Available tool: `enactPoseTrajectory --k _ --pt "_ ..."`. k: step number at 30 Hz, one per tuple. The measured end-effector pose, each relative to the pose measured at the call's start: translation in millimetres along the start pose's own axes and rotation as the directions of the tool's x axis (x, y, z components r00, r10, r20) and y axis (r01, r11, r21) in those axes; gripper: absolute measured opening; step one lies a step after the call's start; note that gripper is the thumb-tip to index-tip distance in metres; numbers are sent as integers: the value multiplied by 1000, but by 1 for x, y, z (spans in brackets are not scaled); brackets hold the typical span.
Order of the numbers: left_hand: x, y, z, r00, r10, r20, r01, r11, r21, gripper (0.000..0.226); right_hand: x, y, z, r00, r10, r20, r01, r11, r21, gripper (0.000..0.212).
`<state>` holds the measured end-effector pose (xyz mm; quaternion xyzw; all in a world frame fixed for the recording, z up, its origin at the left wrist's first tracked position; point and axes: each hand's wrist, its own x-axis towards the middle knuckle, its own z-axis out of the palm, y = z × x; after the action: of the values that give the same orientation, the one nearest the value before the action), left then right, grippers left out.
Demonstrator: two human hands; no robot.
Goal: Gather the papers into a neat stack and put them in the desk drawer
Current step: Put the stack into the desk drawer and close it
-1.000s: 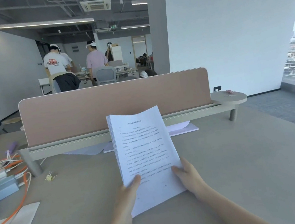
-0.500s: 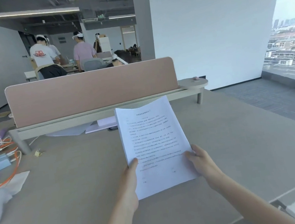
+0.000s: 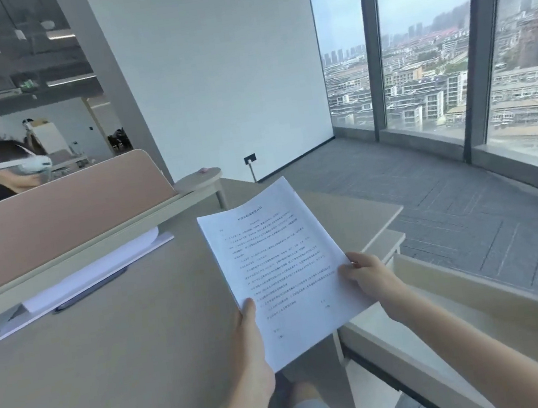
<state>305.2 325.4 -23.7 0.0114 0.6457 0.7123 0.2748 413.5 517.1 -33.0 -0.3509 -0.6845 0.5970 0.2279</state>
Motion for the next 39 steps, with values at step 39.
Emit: enactPoseTrajectory --k 39 --pt "6 -176 169 739 -14 674 -624 366 691 42 30 157 -246 982 172 -74 -181 772 -610 36"
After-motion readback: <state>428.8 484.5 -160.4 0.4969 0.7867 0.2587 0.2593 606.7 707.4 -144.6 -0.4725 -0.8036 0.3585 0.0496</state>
